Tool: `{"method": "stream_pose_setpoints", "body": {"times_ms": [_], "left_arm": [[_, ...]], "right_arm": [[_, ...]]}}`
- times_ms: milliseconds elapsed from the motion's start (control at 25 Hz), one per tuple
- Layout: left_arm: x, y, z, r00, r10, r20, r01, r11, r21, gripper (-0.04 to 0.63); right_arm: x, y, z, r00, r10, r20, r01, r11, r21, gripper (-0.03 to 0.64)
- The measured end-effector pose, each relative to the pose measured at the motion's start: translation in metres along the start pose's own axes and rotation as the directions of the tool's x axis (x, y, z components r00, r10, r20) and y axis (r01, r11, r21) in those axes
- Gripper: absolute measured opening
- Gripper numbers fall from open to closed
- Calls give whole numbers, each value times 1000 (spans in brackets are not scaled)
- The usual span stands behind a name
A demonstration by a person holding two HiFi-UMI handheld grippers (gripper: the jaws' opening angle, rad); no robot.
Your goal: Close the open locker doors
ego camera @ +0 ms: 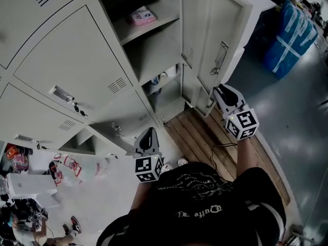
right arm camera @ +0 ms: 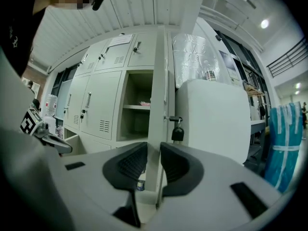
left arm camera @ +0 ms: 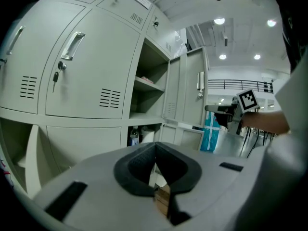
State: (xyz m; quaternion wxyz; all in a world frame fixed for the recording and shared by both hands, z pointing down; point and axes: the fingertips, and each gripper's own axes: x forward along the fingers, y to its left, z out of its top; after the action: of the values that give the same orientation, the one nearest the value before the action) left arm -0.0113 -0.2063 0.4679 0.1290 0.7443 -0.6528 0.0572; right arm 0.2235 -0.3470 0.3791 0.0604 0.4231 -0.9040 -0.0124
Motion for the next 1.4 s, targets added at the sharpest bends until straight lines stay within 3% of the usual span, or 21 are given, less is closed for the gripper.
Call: {"method": "stream_pose_setpoints", "body": {"times_ms": [800, 1400], "left_arm": [[-3, 10, -3, 1000, 8, -3, -8, 1000, 28, 8], [-18, 40, 10, 994, 98, 55, -98, 995, 7, 8]], "right_arm": [[28, 75, 8, 995, 83, 46, -82, 996, -27, 66], [68, 127, 17, 993, 91, 70, -87, 995, -52, 58]]}}
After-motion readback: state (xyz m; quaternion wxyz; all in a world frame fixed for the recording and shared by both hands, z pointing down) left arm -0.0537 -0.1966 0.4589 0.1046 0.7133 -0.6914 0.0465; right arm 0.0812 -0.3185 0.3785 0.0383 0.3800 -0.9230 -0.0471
